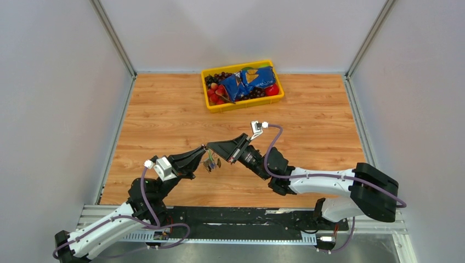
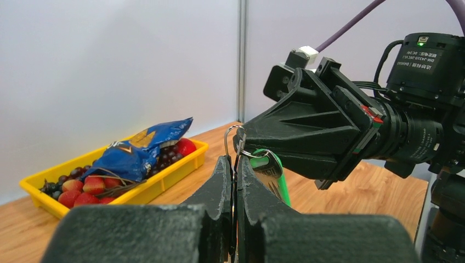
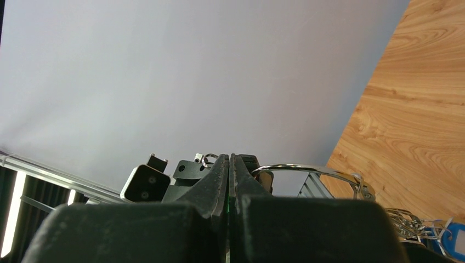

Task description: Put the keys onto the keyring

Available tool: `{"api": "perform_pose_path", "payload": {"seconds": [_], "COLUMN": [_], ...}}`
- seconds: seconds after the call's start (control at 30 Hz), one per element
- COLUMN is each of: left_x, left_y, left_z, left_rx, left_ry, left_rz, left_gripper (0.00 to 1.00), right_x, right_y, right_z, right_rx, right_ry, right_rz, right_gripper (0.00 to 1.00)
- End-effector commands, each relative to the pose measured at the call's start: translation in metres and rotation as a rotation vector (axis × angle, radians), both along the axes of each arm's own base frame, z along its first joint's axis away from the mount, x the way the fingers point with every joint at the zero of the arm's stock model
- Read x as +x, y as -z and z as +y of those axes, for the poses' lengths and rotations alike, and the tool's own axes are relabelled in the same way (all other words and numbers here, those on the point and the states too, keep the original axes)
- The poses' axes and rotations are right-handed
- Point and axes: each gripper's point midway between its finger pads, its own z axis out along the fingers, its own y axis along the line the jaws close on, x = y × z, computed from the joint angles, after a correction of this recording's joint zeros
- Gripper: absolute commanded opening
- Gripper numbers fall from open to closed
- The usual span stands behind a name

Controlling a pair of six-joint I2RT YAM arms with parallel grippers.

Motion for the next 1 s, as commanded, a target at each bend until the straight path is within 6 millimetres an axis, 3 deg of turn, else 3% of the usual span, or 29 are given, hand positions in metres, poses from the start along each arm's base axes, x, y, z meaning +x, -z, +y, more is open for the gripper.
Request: {"api": "perform_pose_path", "payload": {"seconds": [0.0, 0.33, 0.63, 0.9, 0.97], "left_x": [-0.011, -0.008, 0.0, 0.005, 0.005], "left_y": [-0.008, -0.006, -0.006, -0.004, -0.005], "left_z": [-0.006, -0.005, 0.005, 0.012, 0.013], "left_rx": [-0.007, -0.004, -0.027, -0.044, -0.047], "left_ry": [0.059, 0.044, -0.016, -0.056, -0.056], "left_rz": [-0.045, -0.032, -0.006, 0.02, 0.022], "left_gripper": [0.01, 0.01, 0.01, 0.0, 0.0], "right_x": [0.0, -0.003, -0.007, -0.001, 0.003], "right_y": [-0.031, -0.031, -0.013, 0.028, 0.052], "right_z": [-0.003, -0.005, -0.018, -0.049, -0.065], "right_rx": [0.1, 0.1, 0.027, -0.189, -0.323], "right_ry": [-0.003, -0.013, 0.0, 0.105, 0.162], "right_rz": [-0.031, -0.04, -0.036, -0.015, 0.001], "right_gripper": [0.0, 0.0, 0.0, 0.0, 0.0]}}
